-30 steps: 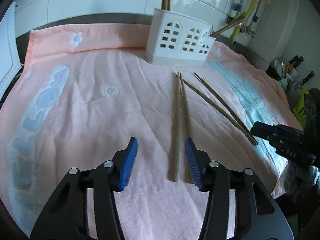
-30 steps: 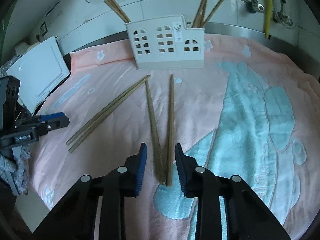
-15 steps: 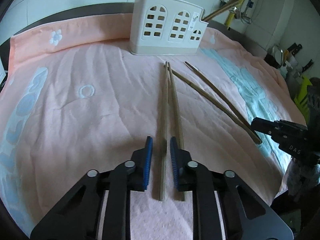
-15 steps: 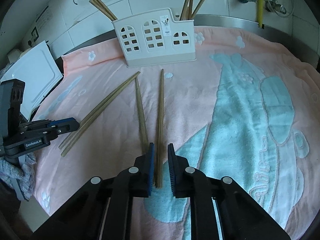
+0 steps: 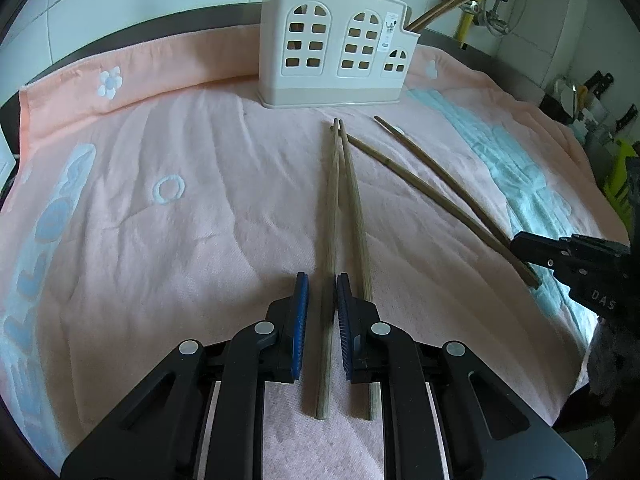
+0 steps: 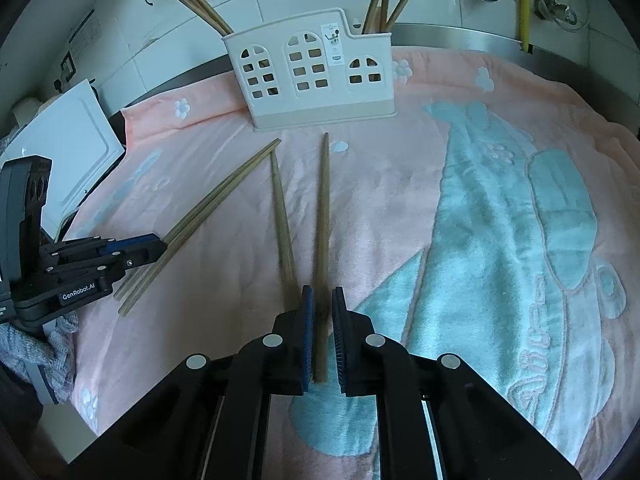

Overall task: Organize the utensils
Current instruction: 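Close the left gripper on a chopstick while the right gripper grasps another chopstick, then raise the left gripper's chopstick into the holder while the right gripper inserts its chopstick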

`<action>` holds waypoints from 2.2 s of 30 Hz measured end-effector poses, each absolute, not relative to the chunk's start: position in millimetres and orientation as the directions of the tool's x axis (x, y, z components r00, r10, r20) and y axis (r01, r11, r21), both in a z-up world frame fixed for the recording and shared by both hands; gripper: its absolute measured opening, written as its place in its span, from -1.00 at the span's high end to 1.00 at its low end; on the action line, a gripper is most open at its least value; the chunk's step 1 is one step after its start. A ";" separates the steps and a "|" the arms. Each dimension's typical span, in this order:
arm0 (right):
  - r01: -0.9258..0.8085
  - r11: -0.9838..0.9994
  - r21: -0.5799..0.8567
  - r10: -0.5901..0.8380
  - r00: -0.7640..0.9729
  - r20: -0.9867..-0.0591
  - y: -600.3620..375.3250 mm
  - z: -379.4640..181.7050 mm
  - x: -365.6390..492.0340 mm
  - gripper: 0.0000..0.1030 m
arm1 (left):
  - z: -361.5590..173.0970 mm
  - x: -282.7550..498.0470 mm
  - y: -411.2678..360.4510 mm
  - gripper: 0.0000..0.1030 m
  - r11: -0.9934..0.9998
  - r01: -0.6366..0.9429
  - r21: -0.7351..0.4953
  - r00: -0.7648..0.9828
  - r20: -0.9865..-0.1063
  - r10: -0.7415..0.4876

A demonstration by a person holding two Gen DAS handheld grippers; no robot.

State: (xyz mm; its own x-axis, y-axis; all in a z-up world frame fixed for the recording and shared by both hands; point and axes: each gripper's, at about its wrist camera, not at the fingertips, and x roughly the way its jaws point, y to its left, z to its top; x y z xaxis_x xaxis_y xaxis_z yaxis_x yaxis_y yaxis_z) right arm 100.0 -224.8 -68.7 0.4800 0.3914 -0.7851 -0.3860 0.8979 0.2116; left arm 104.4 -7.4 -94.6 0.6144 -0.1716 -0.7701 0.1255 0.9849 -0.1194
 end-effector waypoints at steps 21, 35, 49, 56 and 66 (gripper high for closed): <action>-0.381 0.906 0.182 0.374 0.522 -0.767 -227.1 -58.1 98.1 0.87 | -79.4 98.8 -4.3 0.89 0.984 0.131 -0.123 0.642 -0.746 -0.179; -0.418 0.896 0.146 0.413 0.668 -0.619 -227.0 27.7 116.6 0.87 | -4.1 99.1 7.6 0.89 0.974 0.157 -0.163 0.770 -0.598 -0.224; -0.463 0.875 0.140 0.455 0.693 -0.559 -219.1 109.5 173.3 0.87 | 46.8 128.9 5.1 0.89 0.971 0.199 -0.132 0.805 -0.543 -0.239; -0.474 0.875 0.102 0.446 0.704 -0.552 -226.3 160.9 200.3 0.87 | 80.4 141.5 -1.6 0.89 0.964 0.237 -0.119 0.817 -0.512 -0.264; -0.461 0.884 0.077 0.427 0.729 -0.535 -234.7 207.3 230.8 0.87 | 150.0 168.1 -8.8 0.89 0.970 0.235 -0.062 0.883 -0.402 -0.240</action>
